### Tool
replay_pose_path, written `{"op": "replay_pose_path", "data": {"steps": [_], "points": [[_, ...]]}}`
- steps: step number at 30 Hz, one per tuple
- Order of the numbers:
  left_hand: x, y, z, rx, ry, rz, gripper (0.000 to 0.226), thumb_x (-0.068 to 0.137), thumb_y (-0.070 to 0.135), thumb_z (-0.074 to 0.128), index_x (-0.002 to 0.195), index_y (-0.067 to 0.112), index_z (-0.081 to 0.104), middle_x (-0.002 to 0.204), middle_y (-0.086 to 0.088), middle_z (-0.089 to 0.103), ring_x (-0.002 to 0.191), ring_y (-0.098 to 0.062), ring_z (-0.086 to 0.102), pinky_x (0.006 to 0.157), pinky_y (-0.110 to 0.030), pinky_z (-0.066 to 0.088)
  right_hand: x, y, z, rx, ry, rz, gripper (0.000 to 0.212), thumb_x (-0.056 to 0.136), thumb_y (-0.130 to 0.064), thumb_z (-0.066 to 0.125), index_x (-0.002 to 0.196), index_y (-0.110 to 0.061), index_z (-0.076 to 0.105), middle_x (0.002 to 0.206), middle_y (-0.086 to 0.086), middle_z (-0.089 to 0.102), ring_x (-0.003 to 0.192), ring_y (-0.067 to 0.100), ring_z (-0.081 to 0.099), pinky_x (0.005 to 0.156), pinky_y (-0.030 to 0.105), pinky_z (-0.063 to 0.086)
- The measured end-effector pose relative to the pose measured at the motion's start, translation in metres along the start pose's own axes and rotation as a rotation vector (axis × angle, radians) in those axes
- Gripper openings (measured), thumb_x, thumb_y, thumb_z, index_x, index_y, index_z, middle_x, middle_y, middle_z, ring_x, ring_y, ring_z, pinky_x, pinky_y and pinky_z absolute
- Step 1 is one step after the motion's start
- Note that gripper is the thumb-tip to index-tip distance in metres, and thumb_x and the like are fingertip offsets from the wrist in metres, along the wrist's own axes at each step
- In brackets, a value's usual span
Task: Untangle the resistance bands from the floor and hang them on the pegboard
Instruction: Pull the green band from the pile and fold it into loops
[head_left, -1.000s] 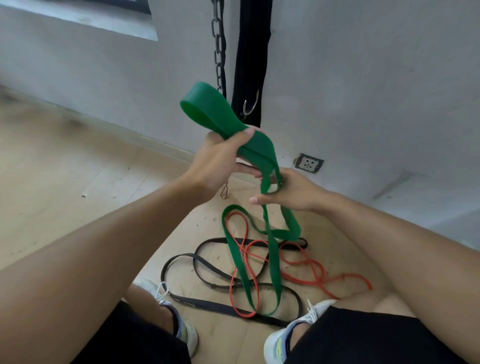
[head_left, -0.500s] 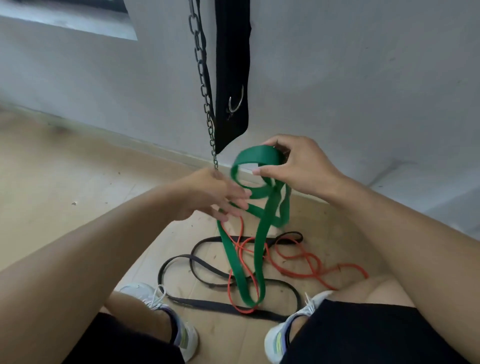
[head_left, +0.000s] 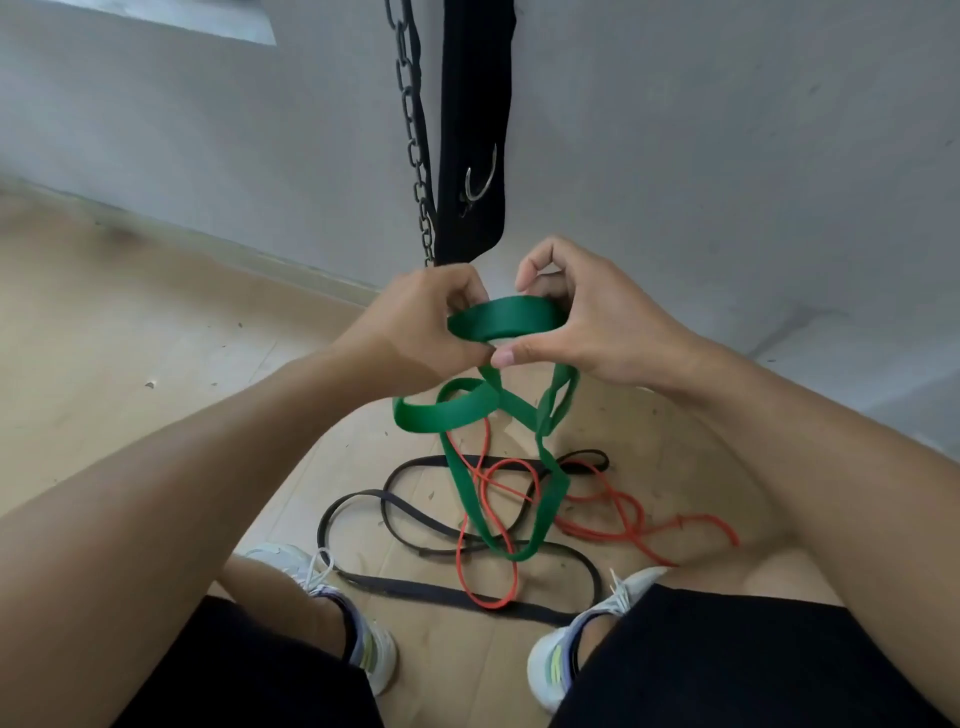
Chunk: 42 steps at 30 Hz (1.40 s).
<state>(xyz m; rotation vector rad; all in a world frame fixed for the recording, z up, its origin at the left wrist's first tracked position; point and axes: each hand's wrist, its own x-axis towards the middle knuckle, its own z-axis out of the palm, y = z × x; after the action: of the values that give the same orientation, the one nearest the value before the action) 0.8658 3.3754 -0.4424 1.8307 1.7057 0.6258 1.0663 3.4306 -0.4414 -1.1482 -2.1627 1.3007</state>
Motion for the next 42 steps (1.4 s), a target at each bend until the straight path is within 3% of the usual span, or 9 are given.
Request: {"op": "replay_pose_path", "data": {"steps": [4, 10, 14, 17, 21, 26, 33, 37, 42], "points": [[0.001, 0.006, -0.001, -0.135, 0.105, -0.018, 0.020, 0.078, 0.017, 0.071, 0.094, 0.021, 0.059, 0.077, 0.006, 0.069, 0.062, -0.009, 0.059, 0.058, -0.023, 0.050, 0.002, 0.002, 0.000, 0.031, -0.041, 0.023, 0.060, 0.068, -0.035, 0.096, 0.105, -0.027, 0.049, 0.097, -0.005, 0.080, 0.085, 0.012, 0.075, 0.081, 0.038, 0.055], [-0.001, 0.017, -0.007, -0.606, 0.205, 0.087, 0.042, 0.075, -0.014, 0.072, 0.100, 0.019, 0.065, 0.084, 0.007, 0.066, 0.071, -0.007, 0.064, 0.065, -0.021, 0.051, 0.005, 0.021, 0.021, -0.020, -0.059, -0.002, 0.058, 0.071, -0.025, 0.096, 0.115, -0.024, 0.058, 0.105, 0.007, 0.073, 0.088, 0.013, 0.074, 0.084, 0.040, 0.060], [0.003, 0.016, -0.022, -0.745, 0.310, 0.074, 0.040, 0.073, -0.012, 0.074, 0.096, 0.020, 0.066, 0.087, 0.007, 0.069, 0.077, -0.009, 0.069, 0.072, -0.023, 0.054, 0.013, 0.051, 0.046, -0.146, -0.092, 0.091, 0.032, 0.077, -0.033, 0.090, 0.090, -0.025, 0.062, 0.090, 0.006, 0.069, 0.086, 0.025, 0.066, 0.089, 0.050, 0.055], [0.006, 0.007, -0.031, -0.533, 0.340, -0.031, 0.042, 0.077, -0.008, 0.075, 0.102, 0.023, 0.064, 0.086, 0.003, 0.063, 0.066, -0.005, 0.062, 0.063, -0.021, 0.052, 0.021, 0.057, 0.053, -0.178, -0.111, 0.136, 0.024, 0.087, -0.032, 0.081, 0.086, -0.035, 0.057, 0.086, -0.007, 0.064, 0.083, 0.016, 0.062, 0.087, 0.046, 0.055], [0.006, -0.012, -0.033, -0.030, 0.216, -0.094, 0.044, 0.080, 0.008, 0.072, 0.113, 0.032, 0.055, 0.083, 0.011, 0.058, 0.078, -0.017, 0.060, 0.074, -0.035, 0.052, 0.023, 0.036, 0.040, -0.311, -0.081, 0.213, 0.032, 0.101, -0.036, 0.064, 0.124, -0.017, 0.051, 0.109, 0.003, 0.064, 0.101, 0.023, 0.064, 0.080, 0.036, 0.051], [0.002, -0.014, -0.024, 0.058, -0.002, -0.132, 0.093, 0.075, 0.026, 0.088, 0.150, 0.029, 0.033, 0.122, 0.007, 0.056, 0.112, -0.014, 0.053, 0.095, -0.026, 0.038, 0.014, -0.008, 0.020, -0.302, 0.113, -0.118, 0.059, 0.093, -0.031, 0.073, 0.148, -0.032, 0.051, 0.121, -0.008, 0.067, 0.112, 0.015, 0.063, 0.101, 0.039, 0.052], [0.000, -0.003, -0.012, 0.051, -0.006, 0.023, 0.034, 0.074, 0.041, 0.078, 0.095, 0.017, 0.064, 0.086, -0.005, 0.070, 0.083, -0.026, 0.067, 0.077, -0.051, 0.054, 0.003, -0.022, 0.018, -0.046, 0.194, -0.253, 0.069, 0.074, -0.023, 0.089, 0.132, -0.036, 0.054, 0.099, -0.012, 0.068, 0.101, 0.007, 0.066, 0.098, 0.035, 0.052], [-0.001, 0.003, -0.013, -0.024, 0.068, 0.012, 0.016, 0.082, 0.028, 0.078, 0.084, 0.014, 0.069, 0.079, -0.011, 0.071, 0.076, -0.028, 0.068, 0.070, -0.048, 0.055, 0.008, -0.003, 0.004, -0.039, -0.023, -0.069, 0.075, 0.071, -0.023, 0.095, 0.135, -0.033, 0.056, 0.110, -0.007, 0.072, 0.108, 0.009, 0.068, 0.104, 0.040, 0.053], [-0.004, 0.011, -0.011, -0.174, 0.164, 0.034, 0.008, 0.075, 0.016, 0.074, 0.071, 0.014, 0.068, 0.070, -0.013, 0.067, 0.061, -0.021, 0.060, 0.055, -0.036, 0.048, 0.011, 0.020, 0.011, -0.096, -0.296, 0.024, 0.034, 0.081, -0.032, 0.088, 0.112, -0.028, 0.074, 0.114, -0.010, 0.076, 0.113, 0.007, 0.066, 0.100, 0.027, 0.051]]}}
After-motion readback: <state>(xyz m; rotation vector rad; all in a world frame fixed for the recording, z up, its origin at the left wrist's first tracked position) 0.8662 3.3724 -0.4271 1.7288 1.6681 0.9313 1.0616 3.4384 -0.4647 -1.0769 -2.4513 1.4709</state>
